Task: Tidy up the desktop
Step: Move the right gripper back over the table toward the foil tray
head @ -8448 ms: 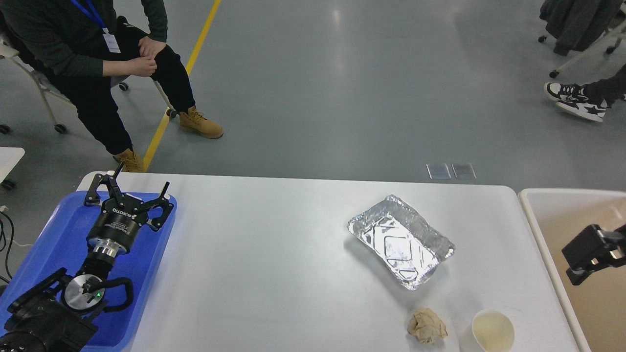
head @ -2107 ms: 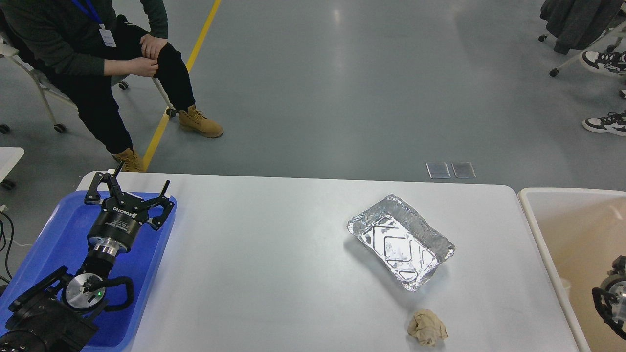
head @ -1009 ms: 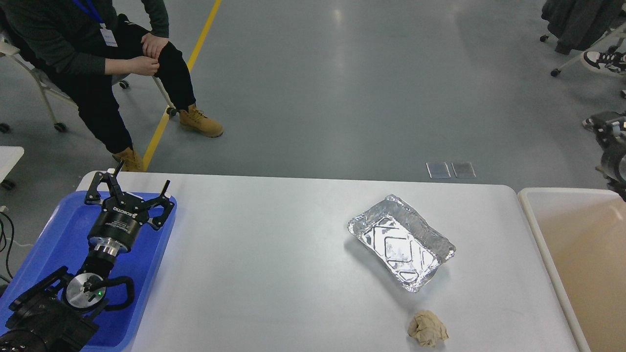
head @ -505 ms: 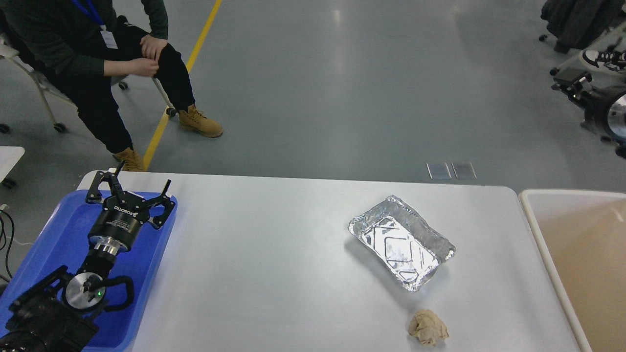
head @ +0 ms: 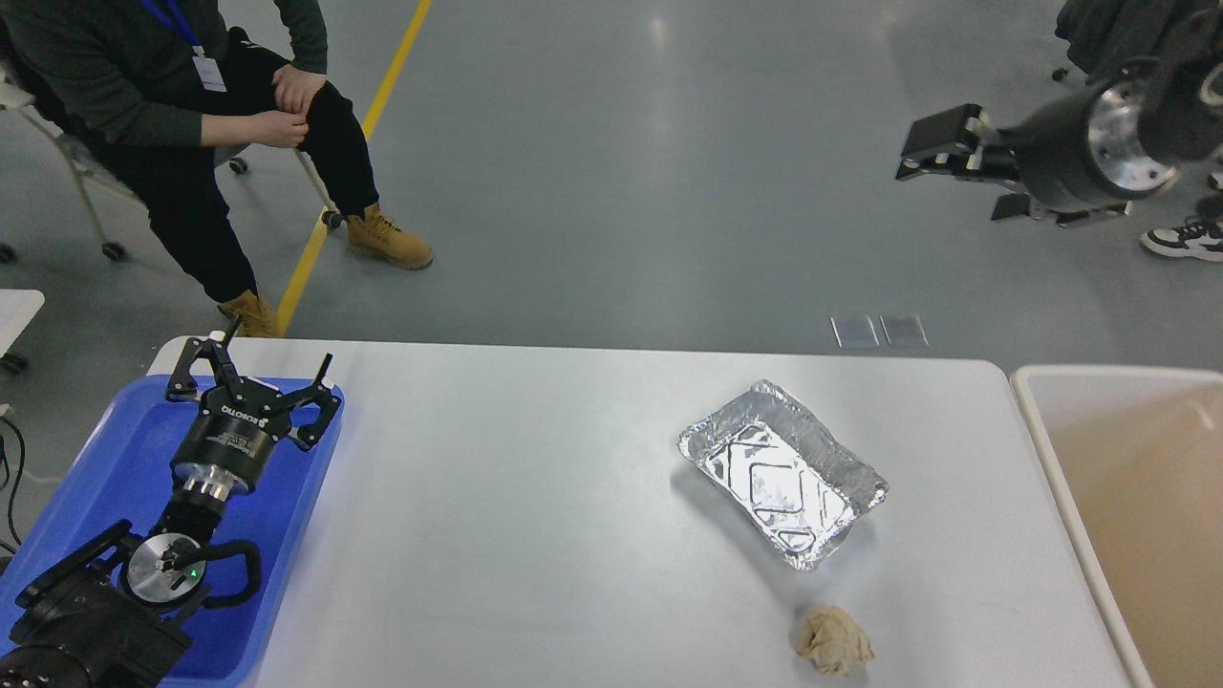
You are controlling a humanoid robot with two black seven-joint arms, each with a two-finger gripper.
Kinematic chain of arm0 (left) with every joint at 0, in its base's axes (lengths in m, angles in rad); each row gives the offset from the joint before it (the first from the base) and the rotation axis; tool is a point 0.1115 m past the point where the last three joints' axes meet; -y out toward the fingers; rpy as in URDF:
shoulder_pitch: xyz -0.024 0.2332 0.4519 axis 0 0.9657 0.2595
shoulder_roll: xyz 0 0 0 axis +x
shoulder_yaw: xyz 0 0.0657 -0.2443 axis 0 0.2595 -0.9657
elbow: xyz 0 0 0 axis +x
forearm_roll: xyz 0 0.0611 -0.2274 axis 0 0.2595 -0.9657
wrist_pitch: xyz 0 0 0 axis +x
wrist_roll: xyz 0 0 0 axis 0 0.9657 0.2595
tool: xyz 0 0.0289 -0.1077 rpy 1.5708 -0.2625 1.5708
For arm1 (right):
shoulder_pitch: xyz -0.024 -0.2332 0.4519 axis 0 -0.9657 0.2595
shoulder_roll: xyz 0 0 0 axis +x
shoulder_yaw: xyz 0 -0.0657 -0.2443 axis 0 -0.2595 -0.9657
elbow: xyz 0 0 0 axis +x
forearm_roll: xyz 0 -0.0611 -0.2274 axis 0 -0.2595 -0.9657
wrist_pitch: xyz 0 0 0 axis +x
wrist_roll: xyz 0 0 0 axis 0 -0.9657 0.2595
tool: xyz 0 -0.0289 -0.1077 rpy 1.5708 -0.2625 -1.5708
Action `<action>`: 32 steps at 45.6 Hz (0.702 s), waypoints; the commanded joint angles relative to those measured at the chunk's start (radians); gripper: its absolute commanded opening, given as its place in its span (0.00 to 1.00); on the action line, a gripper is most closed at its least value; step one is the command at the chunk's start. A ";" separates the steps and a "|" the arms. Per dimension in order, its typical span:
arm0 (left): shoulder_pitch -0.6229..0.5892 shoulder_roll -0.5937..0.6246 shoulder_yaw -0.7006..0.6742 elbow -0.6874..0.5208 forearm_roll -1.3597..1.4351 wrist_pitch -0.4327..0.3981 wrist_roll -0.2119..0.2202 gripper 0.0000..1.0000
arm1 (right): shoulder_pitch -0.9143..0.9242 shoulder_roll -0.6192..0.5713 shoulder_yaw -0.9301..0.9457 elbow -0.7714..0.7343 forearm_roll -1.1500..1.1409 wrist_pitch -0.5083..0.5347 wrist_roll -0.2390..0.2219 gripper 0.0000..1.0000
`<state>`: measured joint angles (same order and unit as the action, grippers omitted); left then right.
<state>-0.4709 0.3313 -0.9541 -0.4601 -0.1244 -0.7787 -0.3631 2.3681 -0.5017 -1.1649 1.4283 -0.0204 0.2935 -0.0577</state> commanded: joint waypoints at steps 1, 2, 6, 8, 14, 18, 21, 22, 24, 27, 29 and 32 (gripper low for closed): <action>0.000 0.000 0.000 0.000 0.000 0.001 0.000 0.99 | 0.138 0.146 0.017 0.055 -0.035 0.265 0.001 1.00; 0.000 0.000 0.000 0.000 0.000 -0.001 0.000 0.99 | 0.141 0.153 0.033 0.054 -0.039 0.282 0.001 1.00; 0.000 0.000 0.000 0.000 0.000 0.001 0.000 0.99 | 0.145 0.173 0.086 0.052 -0.059 0.331 0.001 1.00; 0.000 0.000 0.000 0.000 0.000 0.001 0.000 0.99 | 0.146 0.195 0.099 0.054 -0.067 0.348 0.001 1.00; 0.000 0.000 0.000 0.000 0.000 -0.001 0.000 0.99 | 0.149 0.248 0.097 0.055 -0.088 0.397 -0.001 1.00; 0.000 0.000 0.000 0.000 0.000 -0.001 0.001 0.99 | 0.146 0.290 0.096 0.050 -0.134 0.404 0.001 1.00; 0.000 0.000 0.000 0.000 0.000 -0.001 0.001 0.99 | 0.131 0.316 0.094 0.052 -0.139 0.412 0.001 1.00; 0.000 0.000 0.000 0.000 0.000 -0.001 0.000 0.99 | 0.126 0.327 0.094 0.052 -0.141 0.417 0.001 1.00; 0.000 0.000 0.000 0.000 0.000 -0.001 0.000 0.99 | 0.109 0.342 0.094 0.052 -0.144 0.426 -0.001 1.00; 0.000 0.000 0.000 0.000 0.000 -0.001 0.001 0.99 | 0.083 0.350 0.094 0.047 -0.154 0.441 -0.005 1.00; 0.000 0.000 0.000 0.000 0.000 -0.001 0.001 0.99 | 0.071 0.350 0.094 0.041 -0.174 0.457 -0.007 1.00; 0.000 0.000 0.000 0.000 0.000 -0.001 0.001 0.99 | 0.062 0.348 0.093 0.041 -0.197 0.486 -0.007 1.00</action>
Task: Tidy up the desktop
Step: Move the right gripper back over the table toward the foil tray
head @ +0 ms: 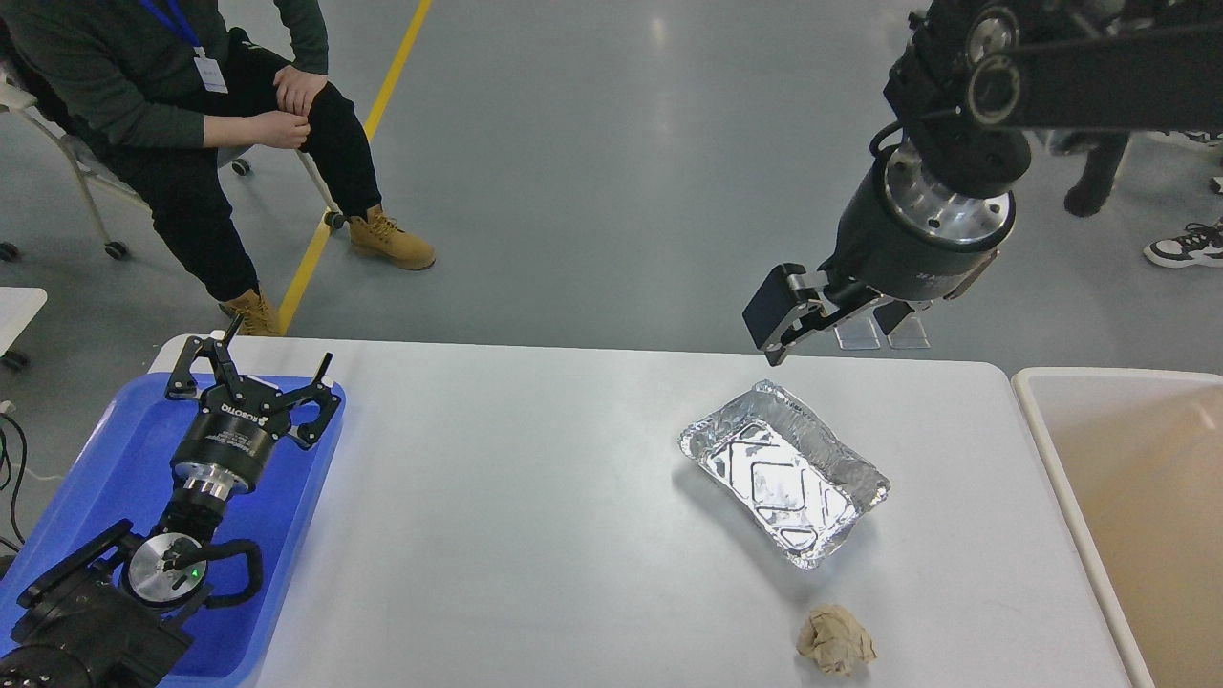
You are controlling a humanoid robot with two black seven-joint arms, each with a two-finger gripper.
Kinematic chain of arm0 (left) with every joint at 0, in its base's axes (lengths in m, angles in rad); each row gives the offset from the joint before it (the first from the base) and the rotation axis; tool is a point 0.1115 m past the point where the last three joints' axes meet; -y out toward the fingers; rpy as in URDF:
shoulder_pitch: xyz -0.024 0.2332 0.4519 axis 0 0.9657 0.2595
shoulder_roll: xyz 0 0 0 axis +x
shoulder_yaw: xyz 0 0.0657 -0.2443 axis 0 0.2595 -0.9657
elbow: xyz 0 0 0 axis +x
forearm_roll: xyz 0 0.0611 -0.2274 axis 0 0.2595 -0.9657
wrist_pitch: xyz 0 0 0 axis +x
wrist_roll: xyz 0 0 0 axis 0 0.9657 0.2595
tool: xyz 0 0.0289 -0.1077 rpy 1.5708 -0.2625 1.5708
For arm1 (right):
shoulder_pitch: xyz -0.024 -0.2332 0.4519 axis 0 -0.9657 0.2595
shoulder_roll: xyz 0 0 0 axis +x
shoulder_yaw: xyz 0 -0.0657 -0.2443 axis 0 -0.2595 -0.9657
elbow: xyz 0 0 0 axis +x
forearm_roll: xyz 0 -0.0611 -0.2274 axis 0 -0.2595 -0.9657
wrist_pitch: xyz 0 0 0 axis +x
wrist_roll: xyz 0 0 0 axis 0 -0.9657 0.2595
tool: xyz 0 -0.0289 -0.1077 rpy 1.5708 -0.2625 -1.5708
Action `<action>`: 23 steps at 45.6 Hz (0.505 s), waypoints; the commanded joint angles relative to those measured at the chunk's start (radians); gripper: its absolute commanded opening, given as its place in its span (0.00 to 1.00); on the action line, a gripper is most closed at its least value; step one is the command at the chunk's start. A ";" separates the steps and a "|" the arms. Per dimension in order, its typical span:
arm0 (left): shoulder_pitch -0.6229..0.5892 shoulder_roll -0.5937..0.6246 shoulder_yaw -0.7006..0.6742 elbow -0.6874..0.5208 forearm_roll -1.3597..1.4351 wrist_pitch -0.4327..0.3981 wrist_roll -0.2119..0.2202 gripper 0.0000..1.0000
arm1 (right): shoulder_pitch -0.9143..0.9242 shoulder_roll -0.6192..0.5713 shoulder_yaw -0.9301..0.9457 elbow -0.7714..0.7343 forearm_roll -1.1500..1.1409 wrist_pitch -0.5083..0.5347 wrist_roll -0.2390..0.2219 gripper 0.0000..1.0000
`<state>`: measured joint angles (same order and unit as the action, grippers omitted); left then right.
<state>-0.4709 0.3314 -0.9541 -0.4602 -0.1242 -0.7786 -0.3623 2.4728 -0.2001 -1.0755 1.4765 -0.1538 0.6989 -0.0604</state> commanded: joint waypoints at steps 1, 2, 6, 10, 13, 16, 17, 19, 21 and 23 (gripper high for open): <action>0.000 0.000 0.000 0.000 0.000 -0.001 0.000 0.99 | -0.043 0.044 0.002 -0.007 -0.069 0.087 -0.004 1.00; 0.000 0.000 0.000 0.000 0.000 -0.001 0.000 0.99 | -0.043 0.041 -0.003 -0.007 -0.070 0.087 -0.004 1.00; 0.000 0.000 0.000 0.000 0.000 -0.001 0.000 0.99 | -0.038 0.021 -0.046 -0.007 -0.070 0.087 -0.004 1.00; 0.000 0.000 0.000 0.000 0.000 -0.001 0.000 0.99 | -0.035 -0.008 -0.101 -0.007 -0.070 0.087 -0.004 1.00; 0.000 0.000 0.000 0.000 0.000 -0.001 0.000 0.99 | -0.034 -0.027 -0.142 -0.007 -0.066 0.087 -0.004 1.00; 0.000 0.000 0.000 0.000 0.000 -0.001 0.000 0.99 | -0.031 -0.042 -0.175 -0.002 -0.047 0.087 -0.004 1.00; 0.001 0.000 0.000 0.000 0.000 -0.001 0.000 0.99 | -0.029 -0.045 -0.185 0.001 -0.038 0.087 -0.004 1.00; 0.001 0.000 0.000 0.000 0.000 -0.001 -0.001 0.99 | -0.025 -0.054 -0.211 0.007 -0.010 0.087 -0.004 1.00; 0.002 0.000 0.000 0.000 0.000 -0.001 -0.001 0.99 | -0.020 -0.064 -0.237 0.013 0.016 0.087 -0.006 1.00; 0.002 0.000 0.000 0.000 0.000 -0.001 -0.001 0.99 | -0.009 -0.073 -0.256 0.021 0.040 0.087 -0.007 1.00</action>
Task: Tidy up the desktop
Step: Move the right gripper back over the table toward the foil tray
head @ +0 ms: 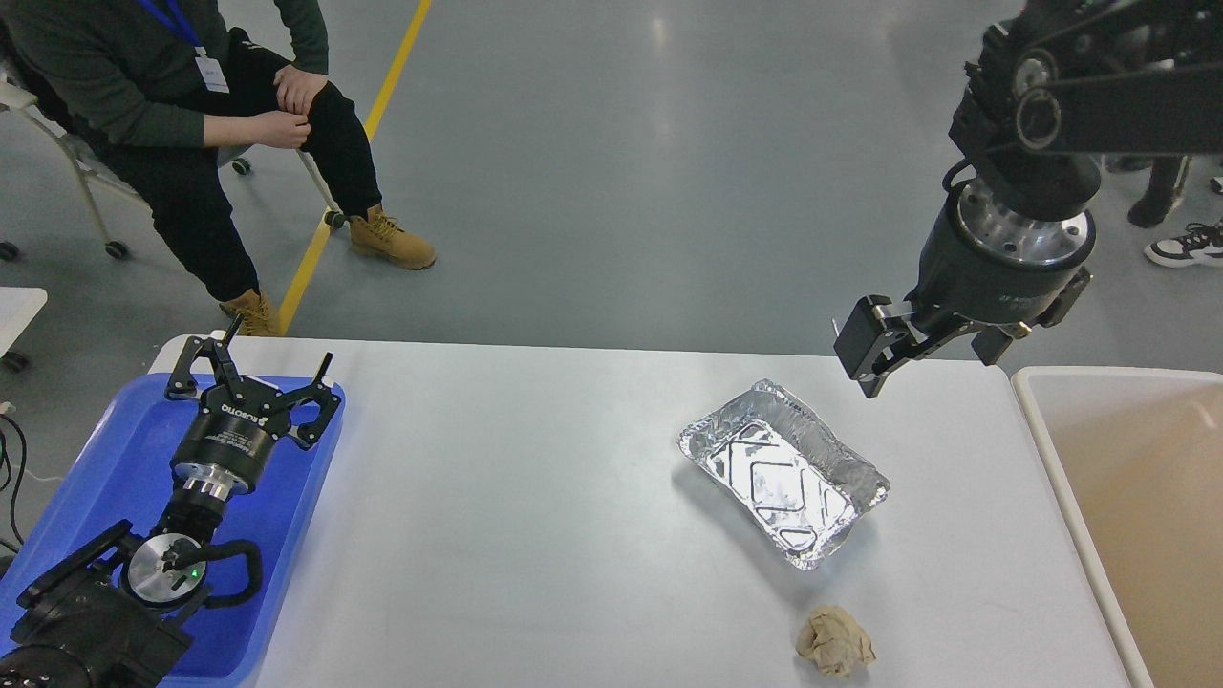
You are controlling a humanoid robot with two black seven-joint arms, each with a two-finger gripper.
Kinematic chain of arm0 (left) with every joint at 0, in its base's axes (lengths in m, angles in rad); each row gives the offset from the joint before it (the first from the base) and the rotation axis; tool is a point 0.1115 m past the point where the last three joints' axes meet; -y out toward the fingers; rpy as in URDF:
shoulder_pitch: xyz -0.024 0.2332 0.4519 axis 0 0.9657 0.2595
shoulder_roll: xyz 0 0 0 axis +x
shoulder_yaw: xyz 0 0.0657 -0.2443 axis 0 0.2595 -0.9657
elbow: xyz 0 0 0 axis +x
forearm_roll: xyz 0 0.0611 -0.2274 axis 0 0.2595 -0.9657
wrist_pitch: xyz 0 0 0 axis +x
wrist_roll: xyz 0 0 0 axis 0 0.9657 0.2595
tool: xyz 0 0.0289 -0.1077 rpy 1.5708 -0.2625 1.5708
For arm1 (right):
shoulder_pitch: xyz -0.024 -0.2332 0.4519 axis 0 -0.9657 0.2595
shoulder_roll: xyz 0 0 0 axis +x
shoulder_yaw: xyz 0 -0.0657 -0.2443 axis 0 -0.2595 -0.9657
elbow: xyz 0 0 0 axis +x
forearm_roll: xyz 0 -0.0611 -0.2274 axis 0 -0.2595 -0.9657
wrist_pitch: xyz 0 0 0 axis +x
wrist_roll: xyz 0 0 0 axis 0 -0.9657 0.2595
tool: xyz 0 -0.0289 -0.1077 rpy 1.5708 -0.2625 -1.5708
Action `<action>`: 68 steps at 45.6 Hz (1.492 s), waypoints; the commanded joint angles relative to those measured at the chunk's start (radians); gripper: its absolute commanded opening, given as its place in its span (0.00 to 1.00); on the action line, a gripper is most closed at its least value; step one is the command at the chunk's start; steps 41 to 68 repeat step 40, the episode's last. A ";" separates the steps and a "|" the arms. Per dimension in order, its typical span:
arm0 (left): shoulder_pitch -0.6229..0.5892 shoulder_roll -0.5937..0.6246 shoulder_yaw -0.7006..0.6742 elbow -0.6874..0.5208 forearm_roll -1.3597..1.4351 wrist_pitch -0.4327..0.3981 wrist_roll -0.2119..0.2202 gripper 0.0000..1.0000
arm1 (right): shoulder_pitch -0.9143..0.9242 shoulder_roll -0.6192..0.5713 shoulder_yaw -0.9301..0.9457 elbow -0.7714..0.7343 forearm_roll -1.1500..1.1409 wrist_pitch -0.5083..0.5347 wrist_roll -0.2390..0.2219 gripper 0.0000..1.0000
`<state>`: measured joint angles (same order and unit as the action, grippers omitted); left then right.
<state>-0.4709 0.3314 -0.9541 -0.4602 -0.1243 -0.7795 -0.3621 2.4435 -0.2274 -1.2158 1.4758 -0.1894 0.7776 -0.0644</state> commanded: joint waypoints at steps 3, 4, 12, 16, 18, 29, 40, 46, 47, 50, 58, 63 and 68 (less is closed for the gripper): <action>0.001 0.000 0.000 0.000 0.000 0.000 -0.001 0.99 | 0.038 -0.053 -0.139 0.043 0.099 0.008 -0.005 1.00; 0.001 0.000 0.000 0.000 0.000 0.000 -0.001 0.99 | 0.043 -0.055 -0.145 0.050 0.109 0.008 -0.006 1.00; 0.001 0.000 0.000 0.000 0.000 0.000 -0.001 0.99 | 0.071 -0.055 -0.166 0.074 0.215 0.008 -0.006 1.00; 0.001 0.000 0.000 0.000 0.000 0.000 -0.001 0.99 | 0.084 -0.055 -0.174 0.077 0.232 0.008 -0.006 1.00; 0.001 0.000 0.000 0.000 0.000 0.000 -0.001 0.99 | 0.092 -0.055 -0.180 0.077 0.232 0.008 -0.005 1.00; 0.001 0.000 0.000 0.000 0.000 0.000 -0.001 0.99 | 0.118 -0.053 -0.166 0.098 0.231 0.008 -0.005 1.00; 0.001 0.000 0.000 0.000 0.000 0.000 -0.001 0.99 | 0.124 -0.052 -0.140 0.098 0.214 0.008 -0.003 1.00; 0.001 0.000 0.000 0.000 0.000 0.000 -0.001 0.99 | 0.124 -0.052 -0.140 0.098 0.214 0.008 -0.003 1.00; 0.001 0.000 0.000 0.000 0.000 0.000 -0.001 0.99 | 0.124 -0.052 -0.140 0.098 0.214 0.008 -0.003 1.00; 0.001 0.000 0.000 0.000 0.000 0.000 -0.001 0.99 | 0.124 -0.052 -0.140 0.098 0.214 0.008 -0.003 1.00; 0.001 0.000 0.000 0.000 0.000 0.000 -0.001 0.99 | 0.124 -0.052 -0.140 0.098 0.214 0.008 -0.003 1.00; 0.001 0.000 0.000 0.000 0.000 0.000 -0.001 0.99 | 0.124 -0.052 -0.140 0.098 0.214 0.008 -0.003 1.00; 0.001 0.000 0.000 0.000 0.000 0.000 -0.001 0.99 | 0.124 -0.052 -0.140 0.098 0.214 0.008 -0.003 1.00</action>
